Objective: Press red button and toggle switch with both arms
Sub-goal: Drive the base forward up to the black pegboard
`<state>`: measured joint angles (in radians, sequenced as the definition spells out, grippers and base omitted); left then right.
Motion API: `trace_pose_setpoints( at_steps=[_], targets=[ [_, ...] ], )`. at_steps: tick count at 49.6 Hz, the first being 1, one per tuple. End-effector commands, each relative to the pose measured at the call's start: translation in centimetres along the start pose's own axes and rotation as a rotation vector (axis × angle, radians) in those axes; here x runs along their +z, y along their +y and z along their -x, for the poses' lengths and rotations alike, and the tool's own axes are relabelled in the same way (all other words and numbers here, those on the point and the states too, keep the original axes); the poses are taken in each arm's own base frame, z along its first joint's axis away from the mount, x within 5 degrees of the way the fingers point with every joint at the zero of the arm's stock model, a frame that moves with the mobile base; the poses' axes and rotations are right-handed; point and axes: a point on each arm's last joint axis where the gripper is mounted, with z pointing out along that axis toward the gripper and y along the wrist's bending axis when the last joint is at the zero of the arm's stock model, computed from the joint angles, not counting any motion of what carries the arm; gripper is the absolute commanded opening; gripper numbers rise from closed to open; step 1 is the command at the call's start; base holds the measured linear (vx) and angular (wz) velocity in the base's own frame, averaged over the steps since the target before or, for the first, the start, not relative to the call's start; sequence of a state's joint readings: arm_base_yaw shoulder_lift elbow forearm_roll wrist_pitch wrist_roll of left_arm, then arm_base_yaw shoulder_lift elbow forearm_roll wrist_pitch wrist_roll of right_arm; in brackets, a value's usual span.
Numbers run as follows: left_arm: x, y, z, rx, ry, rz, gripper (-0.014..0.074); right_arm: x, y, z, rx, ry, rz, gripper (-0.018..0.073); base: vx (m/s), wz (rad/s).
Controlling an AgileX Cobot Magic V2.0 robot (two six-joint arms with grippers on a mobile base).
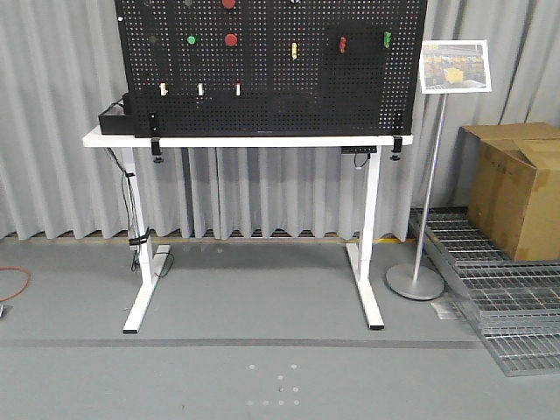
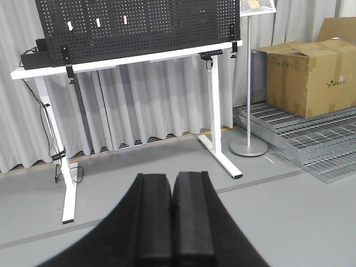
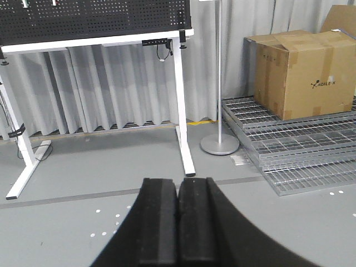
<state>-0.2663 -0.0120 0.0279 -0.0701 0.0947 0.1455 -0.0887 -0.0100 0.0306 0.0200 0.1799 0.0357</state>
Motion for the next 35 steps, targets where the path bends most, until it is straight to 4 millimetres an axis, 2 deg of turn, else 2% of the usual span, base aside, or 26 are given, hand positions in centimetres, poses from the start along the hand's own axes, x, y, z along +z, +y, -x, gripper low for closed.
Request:
trace_pose_setpoints(
  at_steps=[1,35],
  targets=[
    [0.02,0.04,-0.29,-0.008,-0.065,0.012,0.0002,-0.08,-0.03,0.47,-0.013,-0.089,-0.004,-0.0003,0.0,-0.02],
    [0.02,0.04,-0.29,-0.008,-0.065,0.012,0.0002,-0.08,-0.03,0.47,-0.013,-0.089,-0.004,-0.0003,0.01,0.02]
  ],
)
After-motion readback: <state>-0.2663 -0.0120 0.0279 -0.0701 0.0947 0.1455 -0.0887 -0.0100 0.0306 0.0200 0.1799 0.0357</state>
